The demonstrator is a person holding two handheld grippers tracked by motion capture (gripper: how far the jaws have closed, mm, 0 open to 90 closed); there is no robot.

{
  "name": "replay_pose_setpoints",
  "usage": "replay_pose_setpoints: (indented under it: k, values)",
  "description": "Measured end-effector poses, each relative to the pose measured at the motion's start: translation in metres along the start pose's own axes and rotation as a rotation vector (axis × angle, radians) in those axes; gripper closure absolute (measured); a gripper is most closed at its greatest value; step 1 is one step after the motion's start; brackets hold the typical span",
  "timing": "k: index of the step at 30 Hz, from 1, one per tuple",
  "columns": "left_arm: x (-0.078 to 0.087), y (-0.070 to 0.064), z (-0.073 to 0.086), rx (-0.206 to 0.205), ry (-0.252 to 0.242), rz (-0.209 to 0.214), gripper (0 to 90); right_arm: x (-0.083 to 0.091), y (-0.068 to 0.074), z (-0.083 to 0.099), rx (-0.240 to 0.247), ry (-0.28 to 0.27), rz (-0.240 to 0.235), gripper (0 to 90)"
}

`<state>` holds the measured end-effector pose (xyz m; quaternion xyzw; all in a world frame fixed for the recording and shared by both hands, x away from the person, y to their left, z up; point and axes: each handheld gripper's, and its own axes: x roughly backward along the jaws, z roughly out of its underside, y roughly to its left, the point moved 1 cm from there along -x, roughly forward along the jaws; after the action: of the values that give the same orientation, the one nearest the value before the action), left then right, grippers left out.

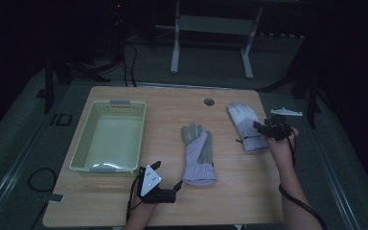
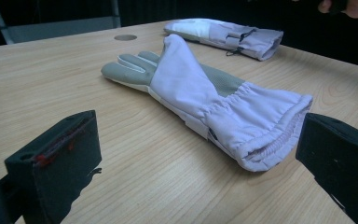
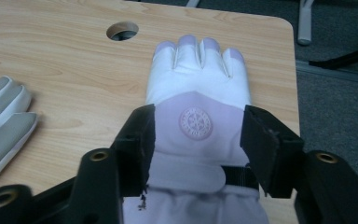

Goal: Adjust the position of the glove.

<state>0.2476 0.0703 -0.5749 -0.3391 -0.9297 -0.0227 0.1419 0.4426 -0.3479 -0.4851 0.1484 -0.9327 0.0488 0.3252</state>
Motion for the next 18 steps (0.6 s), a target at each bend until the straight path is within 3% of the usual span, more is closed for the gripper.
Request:
replay_pose_setpoints:
  k: [3,10,18]
  values:
    - [0.000,0.001,0.000,0.014,-0.004,0.005,0.1,-0.006,-0.001,-0.003,0.006,0.010,-0.002,42.7]
    - [0.000,0.000,0.000,0.000,-0.002,0.004,0.1,-0.025,-0.007,-0.008,0.009,0.041,0.008,41.1]
    - [0.000,-0.001,0.000,-0.005,-0.002,0.001,0.1,-0.034,-0.014,-0.015,0.001,0.049,0.010,49.9]
